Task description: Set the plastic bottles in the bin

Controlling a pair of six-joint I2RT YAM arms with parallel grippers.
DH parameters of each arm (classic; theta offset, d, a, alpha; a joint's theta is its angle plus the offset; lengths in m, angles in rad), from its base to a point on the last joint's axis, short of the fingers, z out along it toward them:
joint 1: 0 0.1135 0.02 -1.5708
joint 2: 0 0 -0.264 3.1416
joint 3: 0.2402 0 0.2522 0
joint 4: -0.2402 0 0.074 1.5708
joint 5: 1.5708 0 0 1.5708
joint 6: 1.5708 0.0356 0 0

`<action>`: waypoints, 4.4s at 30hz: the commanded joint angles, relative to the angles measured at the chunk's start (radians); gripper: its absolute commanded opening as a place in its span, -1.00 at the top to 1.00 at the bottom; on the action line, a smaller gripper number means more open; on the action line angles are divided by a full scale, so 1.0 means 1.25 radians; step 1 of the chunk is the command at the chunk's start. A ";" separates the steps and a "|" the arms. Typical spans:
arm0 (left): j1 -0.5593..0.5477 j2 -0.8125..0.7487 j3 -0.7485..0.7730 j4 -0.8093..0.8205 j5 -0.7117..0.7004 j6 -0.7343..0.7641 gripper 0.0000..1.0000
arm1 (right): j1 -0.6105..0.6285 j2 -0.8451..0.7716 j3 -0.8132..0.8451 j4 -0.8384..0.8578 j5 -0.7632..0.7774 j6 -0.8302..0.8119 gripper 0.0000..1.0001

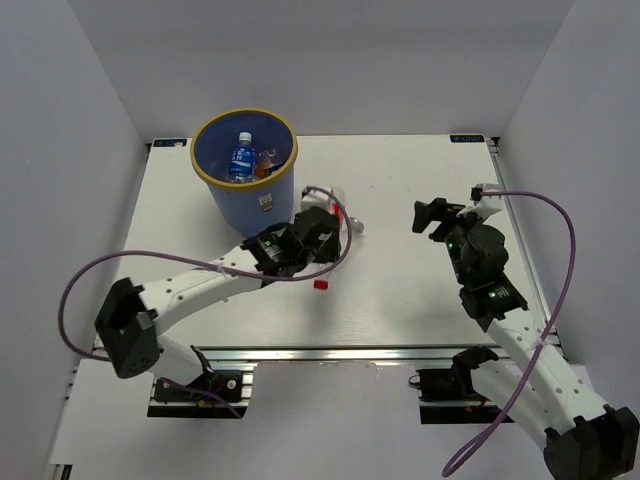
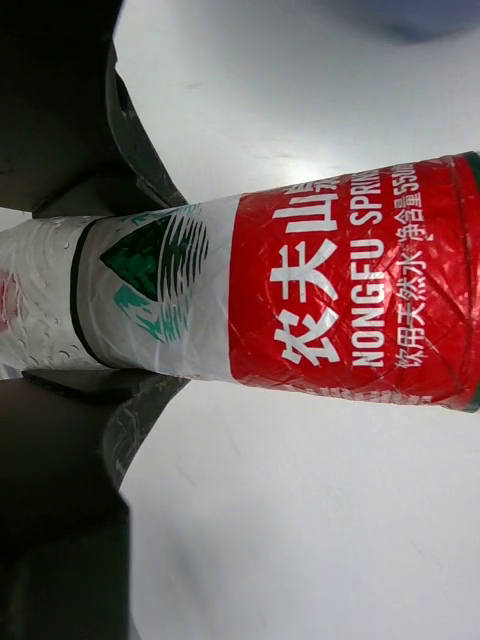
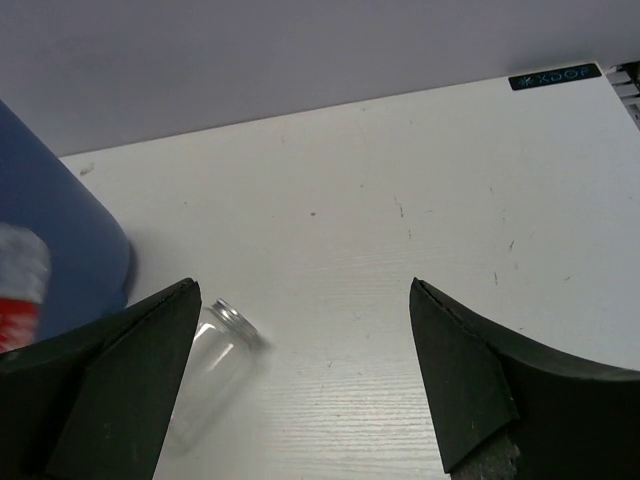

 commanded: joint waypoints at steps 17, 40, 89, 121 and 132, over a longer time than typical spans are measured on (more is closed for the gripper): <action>0.354 0.001 0.404 0.242 0.035 0.437 0.10 | -0.025 0.210 0.095 0.000 -0.137 -0.032 -0.79; 0.520 0.007 0.285 0.254 0.084 0.485 -0.96 | 0.005 0.531 0.239 -0.023 -0.336 0.065 -0.79; 0.696 -0.545 -0.183 0.022 -0.213 -0.039 -0.96 | 0.151 0.649 0.658 -0.074 -0.125 0.063 0.69; 0.697 -0.482 -0.142 0.032 -0.164 -0.010 -0.96 | 0.235 1.007 1.413 -0.148 -0.443 -0.075 -0.79; 0.697 -0.477 -0.137 0.041 -0.162 -0.010 -0.96 | 0.263 1.168 1.467 -0.074 -0.433 -0.060 -0.79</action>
